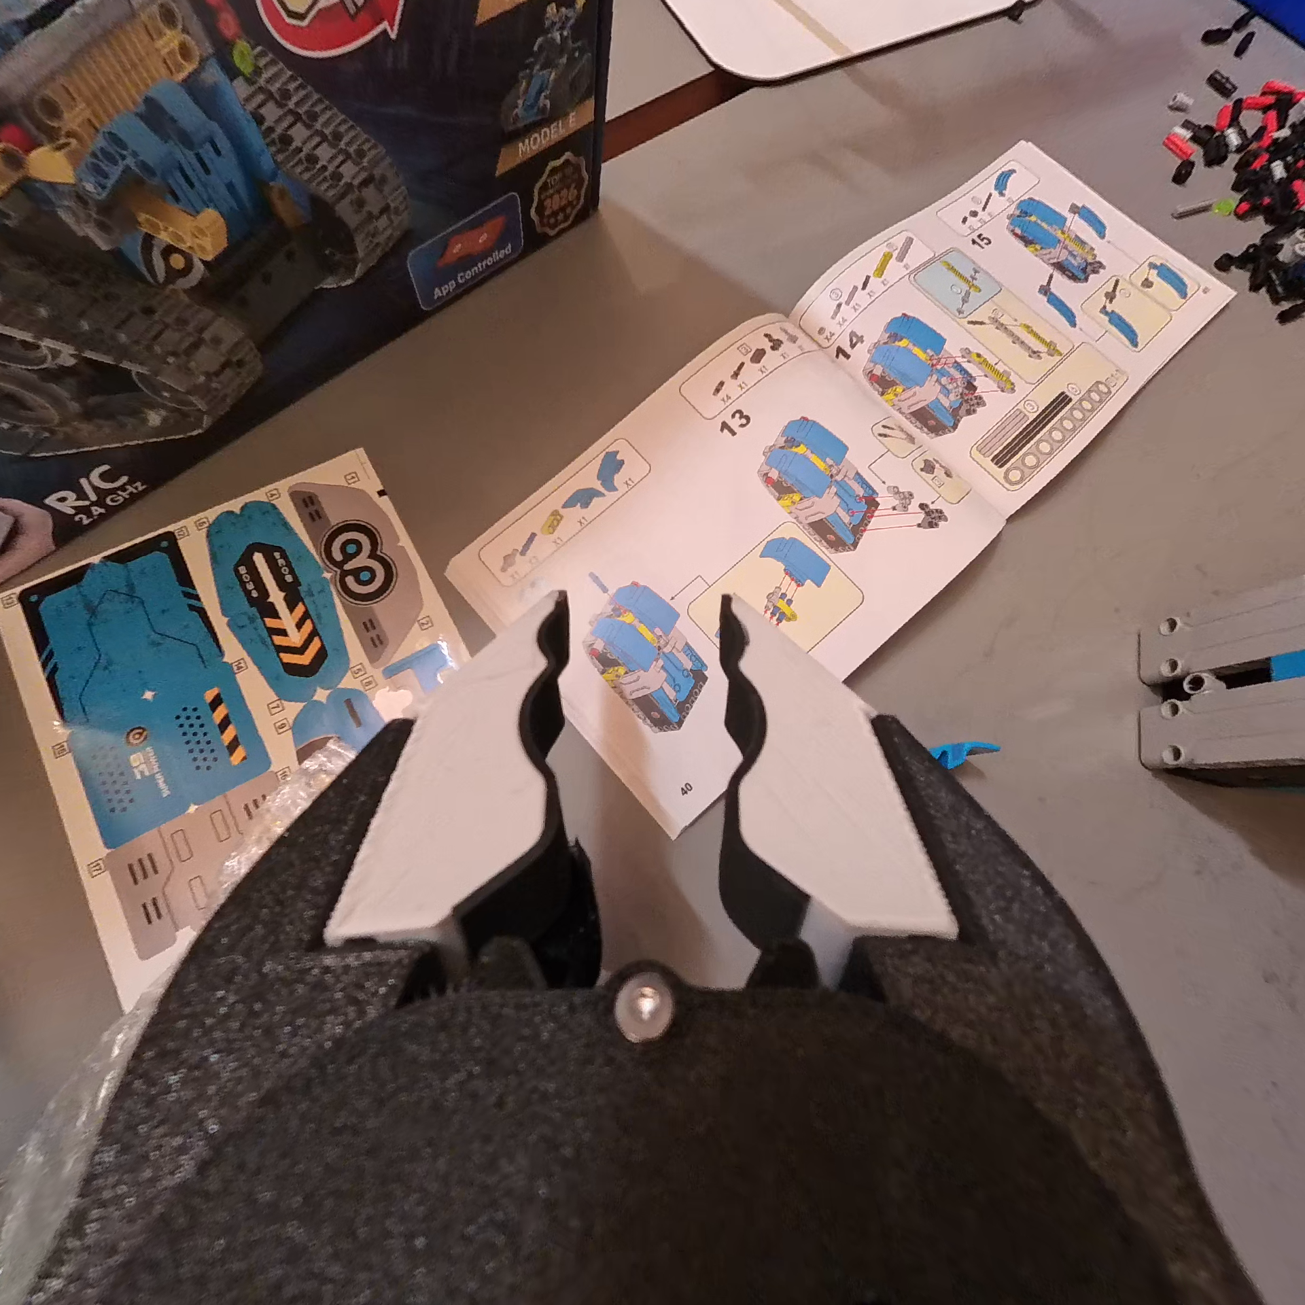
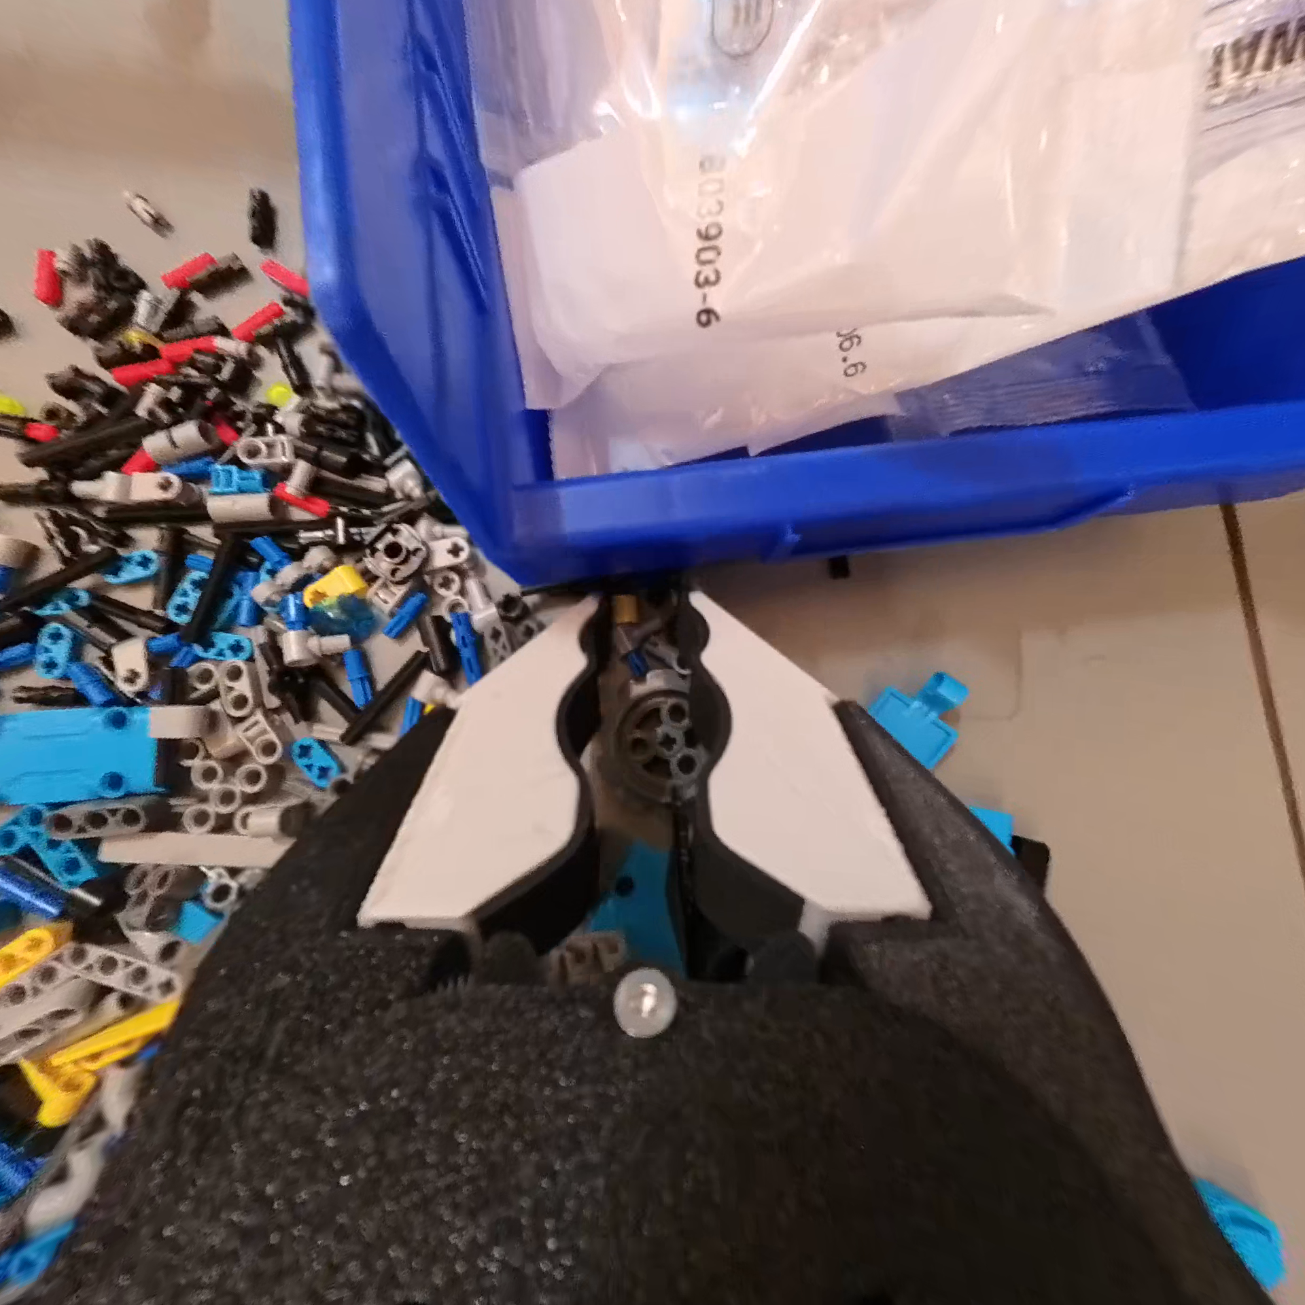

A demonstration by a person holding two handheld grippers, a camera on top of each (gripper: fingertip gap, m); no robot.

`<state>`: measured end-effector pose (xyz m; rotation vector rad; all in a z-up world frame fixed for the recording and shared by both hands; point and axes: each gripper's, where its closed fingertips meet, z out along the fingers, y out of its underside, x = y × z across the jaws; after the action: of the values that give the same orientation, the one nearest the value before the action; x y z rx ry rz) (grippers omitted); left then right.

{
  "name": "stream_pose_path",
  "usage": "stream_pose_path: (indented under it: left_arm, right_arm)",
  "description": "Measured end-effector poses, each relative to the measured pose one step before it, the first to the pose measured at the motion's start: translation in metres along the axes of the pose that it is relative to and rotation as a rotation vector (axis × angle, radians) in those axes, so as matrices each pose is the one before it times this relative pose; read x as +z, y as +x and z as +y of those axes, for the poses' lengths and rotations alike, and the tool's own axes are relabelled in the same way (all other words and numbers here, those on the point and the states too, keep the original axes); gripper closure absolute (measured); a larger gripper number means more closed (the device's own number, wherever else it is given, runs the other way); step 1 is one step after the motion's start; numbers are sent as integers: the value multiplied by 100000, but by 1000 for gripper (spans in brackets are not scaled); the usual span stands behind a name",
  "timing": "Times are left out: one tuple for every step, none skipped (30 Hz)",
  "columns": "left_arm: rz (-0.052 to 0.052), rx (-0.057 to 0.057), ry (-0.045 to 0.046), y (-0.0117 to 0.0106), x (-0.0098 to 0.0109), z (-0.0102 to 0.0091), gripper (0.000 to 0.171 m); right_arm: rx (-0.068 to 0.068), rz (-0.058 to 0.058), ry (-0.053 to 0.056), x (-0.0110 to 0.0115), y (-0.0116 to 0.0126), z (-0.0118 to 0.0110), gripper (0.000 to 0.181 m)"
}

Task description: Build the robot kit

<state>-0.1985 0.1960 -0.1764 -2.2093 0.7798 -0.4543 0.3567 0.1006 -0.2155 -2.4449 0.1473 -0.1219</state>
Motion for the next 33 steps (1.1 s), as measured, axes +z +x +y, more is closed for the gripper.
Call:
stream_pose_path:
  left_arm:
    - [-2, 43, -125, 1, 40, 41, 129]
    - [68, -18, -79, 17, 13, 22, 129]
    - [81, -125, 68, 7, -26, -24, 129]
    - [118, -140, 229, 29, -62, -56, 129]
    - [153, 7, 277, 39, -65, -69, 129]
    - [-120, 78, 253, 11, -74, -71, 129]
    - [-131, 69, 231, 16, -63, -65, 129]
    - [150, 42, 223, 68, -54, -31, 129]
    - [240, 94, 59, 111, -30, 4, 129]
    - [158, 225, -106, 111, -12, 31, 129]
    - [181, 436, -86, 133, -3, 51, 129]
    - [54, 522, -5, 103, 19, 24, 129]
    - [-82, 359, -100, 62, 28, 20, 129]
    - [135, 53, -119, 66, 19, -2, 129]
    - [429, -216, 43, 91, 0, -29, 129]
    - [320, -349, 154, 53, -34, -64, 129]
    - [130, -246, 213, 33, -64, -67, 129]
    - [127, -42, 407, 48, -91, -96, 129]
    - [-2, 64, 346, 44, -100, -81, 129]
    - [44, 125, 236, 67, -85, -70, 129]
    - [220, 107, 261, 114, -88, -67, 129]
    - [335, 71, 124, 131, -56, -44, 129]
    - [339, 40, 84, 163, -65, -43, 129]
    - [386, 111, 155, 181, -72, -67, 129]
    - [335, 324, 251, 198, -112, -102, 129]
    - [69, 553, 384, 162, -148, -133, 129]
    - [-170, 641, 539, 126, -191, -177, 129]
    - [-187, 535, 697, 98, -229, -229, 129]
    - [-22, 341, 829, 112, -236, -239, 129]
    - [18, 191, 829, 92, -242, -240, 129]
    - [16, 126, 788, 81, -221, -231, 129]
    - [49, 75, 673, 74, -205, -210, 129]
    - [165, 111, 496, 100, -192, -179, 129]
  right_arm:
    - [-1671, 1043, -957, -189, 87, 261, 164]
    - [-1000, -194, -1308, -254, -68, 304, 164]
    - [-34, -575, -1485, -233, -77, 286, 164]
    - [555, -779, -1473, -225, -70, 254, 164]
    - [793, -2027, -1156, -278, -246, 142, 164]
    - [1251, -2508, 584, -276, -289, -106, 164]
    - [1467, -2039, 3183, -258, -233, -468, 164]
    - [1107, -2367, 3045, -176, -298, -438, 164]
    - [854, -2074, 521, -44, -269, -97, 164]
    - [221, -1875, -923, 59, -300, 121, 163]
    - [-933, -1696, -1206, 107, -356, 209, 162]
    - [-1457, 268, -1066, 69, -111, 210, 161]
    - [-922, 1360, 994, -43, 63, -125, 161]
    - [-954, 684, 1163, -29, -1, -190, 161]
    - [-1080, 274, 650, 39, -31, -152, 161]
    - [-368, 1996, 873, 103, 292, -176, 160]
    - [162, 2699, 1111, 123, 455, -171, 155]
    - [665, 1218, 178, 183, 275, -37, 153]
    - [608, -1173, 524, 190, -89, -112, 150]
    - [83, -1479, 1440, 213, -152, -241, 148]
    - [-570, 597, 588, 298, 146, -53, 148]
    - [-371, 2437, -2553, 396, 384, 430, 148]
    - [-620, 1962, -4387, 394, 262, 683, 148]
    - [-114, 714, -568, 102, 90, 157, 149]
    - [645, 856, -661, -174, 183, 209, 154]
    - [471, 810, -1726, -209, 241, 278, 153]
    - [584, 980, -1341, -286, 283, 267, 157]
    - [583, 146, 416, -316, 127, 15, 157]
    - [846, -203, 1825, -398, 49, -215, 157]
    - [940, -178, 1686, -464, 57, -265, 157]
    - [335, -1537, 1758, -525, -120, -319, 153]
    - [-879, -4149, 2056, -642, -497, -329, 143]
    - [-97, -3490, 2814, -732, -394, -487, 138]
